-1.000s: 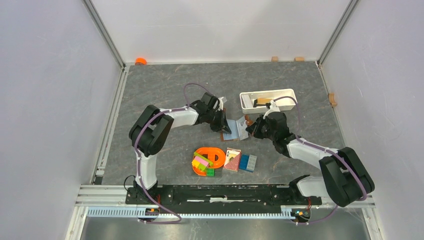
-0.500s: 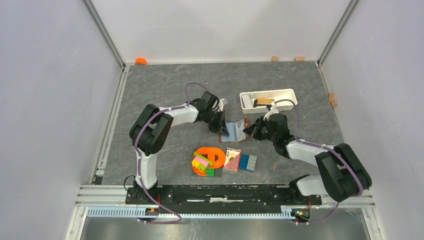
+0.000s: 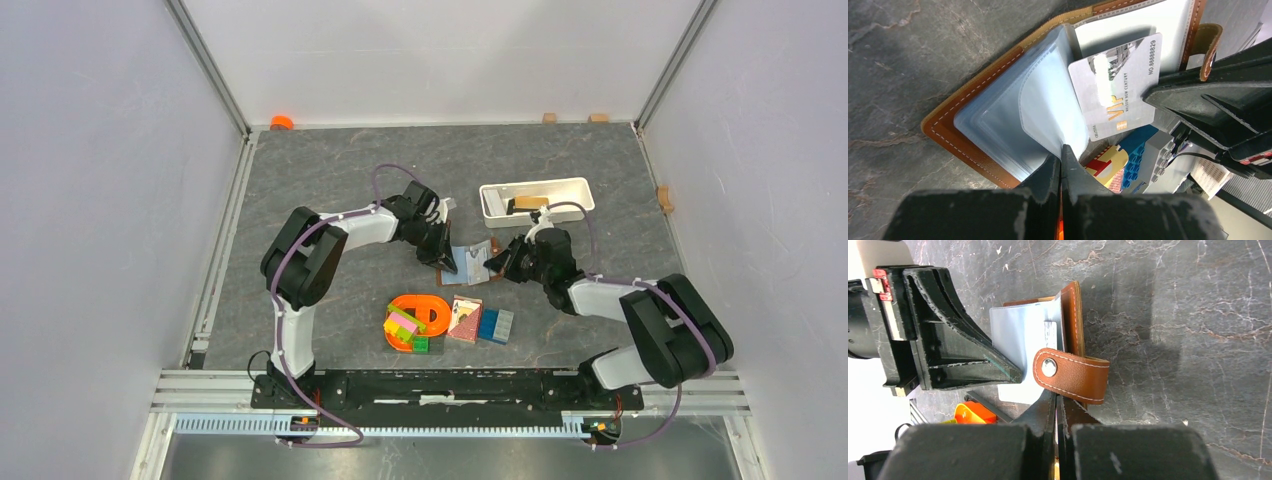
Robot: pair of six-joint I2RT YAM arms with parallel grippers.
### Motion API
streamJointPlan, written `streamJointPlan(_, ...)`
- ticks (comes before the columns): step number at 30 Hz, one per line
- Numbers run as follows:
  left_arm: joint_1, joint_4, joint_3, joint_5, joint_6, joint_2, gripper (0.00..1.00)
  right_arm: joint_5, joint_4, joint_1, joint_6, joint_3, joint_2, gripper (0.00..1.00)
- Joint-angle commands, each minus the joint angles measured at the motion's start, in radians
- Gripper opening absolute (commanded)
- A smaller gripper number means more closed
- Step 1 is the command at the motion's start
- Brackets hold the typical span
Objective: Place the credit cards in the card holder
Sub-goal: Insert the credit card into the card holder.
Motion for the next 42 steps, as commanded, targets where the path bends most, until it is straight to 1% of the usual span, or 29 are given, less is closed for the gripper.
streamJointPlan(1, 0.002, -0.128, -0.02, -0.088, 0.083, 0.061, 0.02, 0.003, 0.036, -0.003, -0.005, 0.021, 0.038, 0.0)
streamJointPlan(7, 0.002, -0.13, -0.016, -0.084, 0.086, 0.065, 0.02, 0.028, 0.029, -0.003, -0.024, 0.021, 0.07, 0.0)
streamJointPlan(14, 0.002, -0.133, -0.014, -0.082, 0.089, 0.066, 0.02, 0.09, -0.001, 0.001, -0.042, 0.037, 0.065, 0.0)
streamJointPlan(20, 0.002, -0.133, -0.012, -0.077, 0.089, 0.066, 0.02, 0.124, -0.013, 0.031, -0.048, 0.07, 0.086, 0.0)
streamJointPlan(25, 0.002, -0.137, -0.009, -0.077, 0.092, 0.067, 0.02, 0.117, -0.023, 0.045, -0.058, 0.089, 0.116, 0.0)
streamJointPlan(31, 0.004, -0.152, 0.004, -0.092, 0.1, 0.073, 0.02, 0.1, -0.08, 0.046, -0.099, 0.102, 0.14, 0.0)
streamJointPlan(36, 0.01, -0.164, 0.006, -0.131, 0.106, 0.068, 0.02, 0.144, -0.134, 0.043, -0.132, 0.089, 0.113, 0.0)
streamJointPlan(42, 0.015, -0.167, 0.008, -0.139, 0.108, 0.068, 0.02, 0.149, -0.16, 0.04, -0.144, 0.096, 0.097, 0.0)
